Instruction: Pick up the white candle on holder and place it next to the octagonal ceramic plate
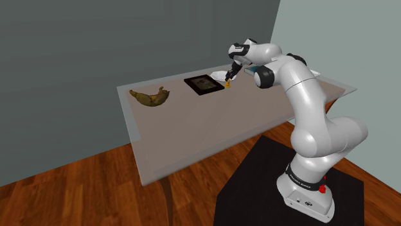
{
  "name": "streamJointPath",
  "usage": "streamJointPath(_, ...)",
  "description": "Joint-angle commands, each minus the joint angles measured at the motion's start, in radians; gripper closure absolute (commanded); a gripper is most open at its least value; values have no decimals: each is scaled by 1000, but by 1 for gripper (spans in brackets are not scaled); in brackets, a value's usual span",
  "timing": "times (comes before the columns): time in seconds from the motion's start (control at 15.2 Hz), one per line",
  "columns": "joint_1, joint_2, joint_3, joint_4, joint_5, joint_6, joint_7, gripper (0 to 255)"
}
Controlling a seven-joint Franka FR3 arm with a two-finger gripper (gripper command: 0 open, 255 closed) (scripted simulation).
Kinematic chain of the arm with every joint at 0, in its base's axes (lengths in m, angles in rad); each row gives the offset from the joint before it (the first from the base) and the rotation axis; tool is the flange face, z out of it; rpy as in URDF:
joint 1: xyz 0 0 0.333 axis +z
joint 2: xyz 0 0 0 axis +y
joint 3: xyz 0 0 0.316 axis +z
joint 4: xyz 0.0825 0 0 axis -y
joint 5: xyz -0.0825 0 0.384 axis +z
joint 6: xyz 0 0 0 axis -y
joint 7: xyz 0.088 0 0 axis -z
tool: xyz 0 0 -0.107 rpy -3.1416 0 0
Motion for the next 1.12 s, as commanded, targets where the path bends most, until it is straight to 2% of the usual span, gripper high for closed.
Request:
streamJointPath(0.0, 0, 0, 0, 0, 0, 0, 0, 0)
streamJointPath(0.26, 0, 0, 0, 0, 0, 0, 0, 0)
streamJointPath(0.53, 8, -124, -19, -107, -9, -29, -20, 0)
streamJointPath(1.06, 8, -124, -19, -107, -9, -29, -20, 0)
